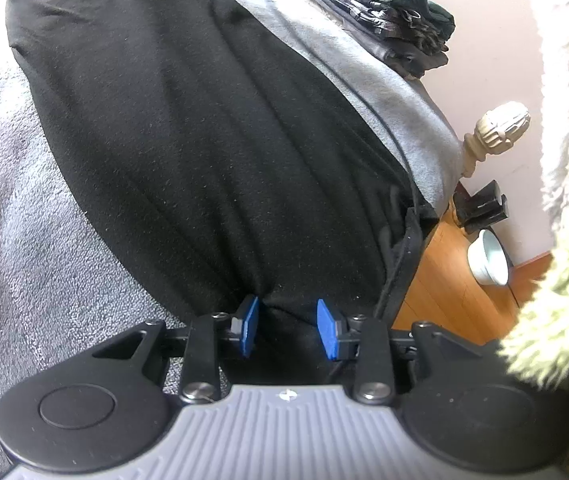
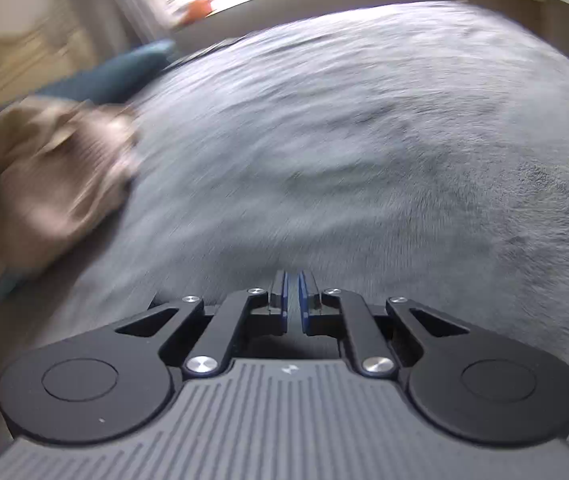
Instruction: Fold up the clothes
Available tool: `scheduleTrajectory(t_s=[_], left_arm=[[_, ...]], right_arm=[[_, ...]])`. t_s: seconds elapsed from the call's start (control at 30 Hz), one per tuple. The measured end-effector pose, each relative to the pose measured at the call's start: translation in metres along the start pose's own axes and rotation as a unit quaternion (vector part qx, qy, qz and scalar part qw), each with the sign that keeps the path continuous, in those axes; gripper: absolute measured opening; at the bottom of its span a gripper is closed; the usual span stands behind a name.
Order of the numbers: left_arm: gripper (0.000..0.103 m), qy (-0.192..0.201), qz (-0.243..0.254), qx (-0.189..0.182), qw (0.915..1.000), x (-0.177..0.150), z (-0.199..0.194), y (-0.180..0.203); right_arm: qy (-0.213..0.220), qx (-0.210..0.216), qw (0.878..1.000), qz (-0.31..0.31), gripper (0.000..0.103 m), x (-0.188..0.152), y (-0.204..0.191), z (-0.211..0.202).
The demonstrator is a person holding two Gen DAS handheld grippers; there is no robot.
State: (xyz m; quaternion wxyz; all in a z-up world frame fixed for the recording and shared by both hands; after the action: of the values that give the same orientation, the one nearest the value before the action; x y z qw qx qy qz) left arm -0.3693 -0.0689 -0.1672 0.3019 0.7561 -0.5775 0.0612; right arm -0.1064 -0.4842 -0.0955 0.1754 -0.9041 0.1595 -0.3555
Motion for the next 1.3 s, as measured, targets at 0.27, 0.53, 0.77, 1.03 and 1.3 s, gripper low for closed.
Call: scheduleTrajectory(t_s=[0.27,0.53,0.77,1.03,1.3], left_arm=[[0.034,-0.007,0.018,0.003,0.9998,0.000,-0.001,0.003],[0.036,-0.007,0.020,0.006,0.9997,0.000,-0.002,0.005],[0.036,0.001,0.022,0.011,0.9997,-0.002,-0.005,0.008],[0.036,0.015,0.022,0.000,0.9996,-0.007,-0.007,0.004],[0.036,0.010,-0.010,-0.009,0.9999,-0.005,-0.008,-0.001]], right_arm=[[0.001,-0.129,0.989,0.066,0.006,-0.022,0.069,-0.005],[-0.006,-0.009,0.999,0.051,0.007,-0.026,0.036,-0.018],[0.039,-0.087,0.988,0.123,0.008,-0.013,0.061,0.013],[0.063,-0.148,0.985,0.057,0.010,-0.043,0.049,-0.101],[-0.115,-0.084,0.983,-0.119,0.009,-0.155,-0.050,-0.134]])
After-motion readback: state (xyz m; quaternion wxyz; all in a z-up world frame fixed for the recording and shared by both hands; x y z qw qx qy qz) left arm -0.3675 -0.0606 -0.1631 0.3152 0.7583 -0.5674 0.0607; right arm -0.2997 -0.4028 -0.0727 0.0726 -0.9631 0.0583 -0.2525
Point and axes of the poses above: each gripper's, at about its wrist camera, not at the fingertips, and z roughly the way its jaws point, y to its right, x to its top, the point moved 2 cm from there along z, roughly the way its jaws point, and after that the axes turned 8 degrees about z, right-handed, at the moved point
